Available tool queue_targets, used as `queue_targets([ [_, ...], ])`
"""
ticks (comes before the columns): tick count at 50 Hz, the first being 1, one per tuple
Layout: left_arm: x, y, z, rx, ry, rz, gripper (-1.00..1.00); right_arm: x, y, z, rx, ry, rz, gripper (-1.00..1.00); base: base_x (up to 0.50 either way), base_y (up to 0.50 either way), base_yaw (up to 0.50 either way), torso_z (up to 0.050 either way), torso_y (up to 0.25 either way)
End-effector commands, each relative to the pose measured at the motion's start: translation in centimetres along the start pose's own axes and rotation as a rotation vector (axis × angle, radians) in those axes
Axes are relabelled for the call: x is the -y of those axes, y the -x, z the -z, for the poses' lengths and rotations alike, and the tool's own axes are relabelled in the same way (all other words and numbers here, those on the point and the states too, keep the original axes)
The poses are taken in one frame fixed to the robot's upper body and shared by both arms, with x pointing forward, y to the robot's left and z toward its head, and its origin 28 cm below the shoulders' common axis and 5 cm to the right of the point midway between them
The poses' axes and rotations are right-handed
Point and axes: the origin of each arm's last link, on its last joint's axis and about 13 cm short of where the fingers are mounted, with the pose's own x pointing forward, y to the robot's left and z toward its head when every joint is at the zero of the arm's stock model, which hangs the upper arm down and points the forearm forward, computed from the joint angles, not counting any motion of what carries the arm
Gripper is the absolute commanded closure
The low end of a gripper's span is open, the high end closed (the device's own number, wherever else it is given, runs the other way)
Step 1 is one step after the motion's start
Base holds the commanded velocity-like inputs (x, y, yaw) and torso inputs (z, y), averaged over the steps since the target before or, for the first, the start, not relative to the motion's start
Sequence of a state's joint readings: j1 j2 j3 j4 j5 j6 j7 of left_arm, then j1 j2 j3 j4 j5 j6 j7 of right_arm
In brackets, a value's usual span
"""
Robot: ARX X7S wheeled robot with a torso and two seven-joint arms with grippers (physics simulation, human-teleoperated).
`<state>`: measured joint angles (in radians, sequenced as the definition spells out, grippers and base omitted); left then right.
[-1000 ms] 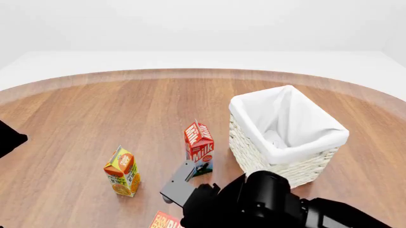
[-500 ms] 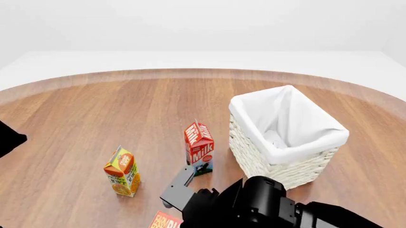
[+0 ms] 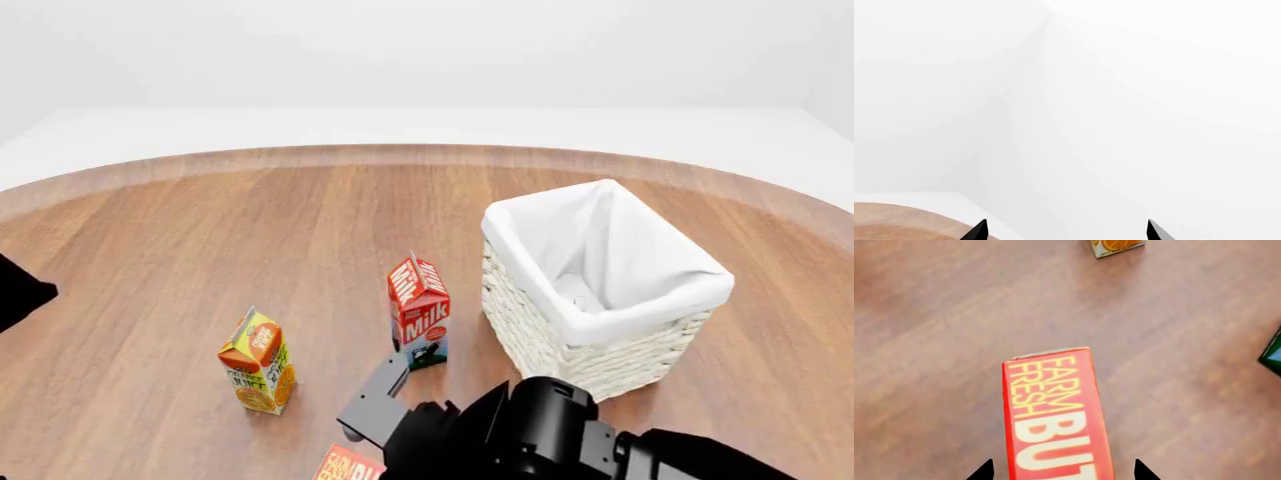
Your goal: Pick up the cream cheese box and the butter, and put them in the basket.
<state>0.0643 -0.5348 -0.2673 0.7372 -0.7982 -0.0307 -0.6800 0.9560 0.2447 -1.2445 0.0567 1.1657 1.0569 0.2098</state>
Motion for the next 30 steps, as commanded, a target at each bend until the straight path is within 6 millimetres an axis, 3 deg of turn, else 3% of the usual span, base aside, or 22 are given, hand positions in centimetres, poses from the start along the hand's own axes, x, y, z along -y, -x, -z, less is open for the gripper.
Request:
queue_targets([
  [1, -0.04, 0.05, -0.04, 0.000, 0.000, -0.001, -1.00, 0.04, -0.41, 0.23, -0.006, -0.004, -0.007, -1.00, 0.00, 0.00, 0.00, 0.000, 0.000],
  [30, -0.01, 0.05, -0.10, 0.000, -0.001, -0.001, -1.00, 0.04, -0.71, 0.43, -0.010, -0.004, -0.007, -1.00, 0.00, 0.00, 0.00, 0.000, 0.000],
])
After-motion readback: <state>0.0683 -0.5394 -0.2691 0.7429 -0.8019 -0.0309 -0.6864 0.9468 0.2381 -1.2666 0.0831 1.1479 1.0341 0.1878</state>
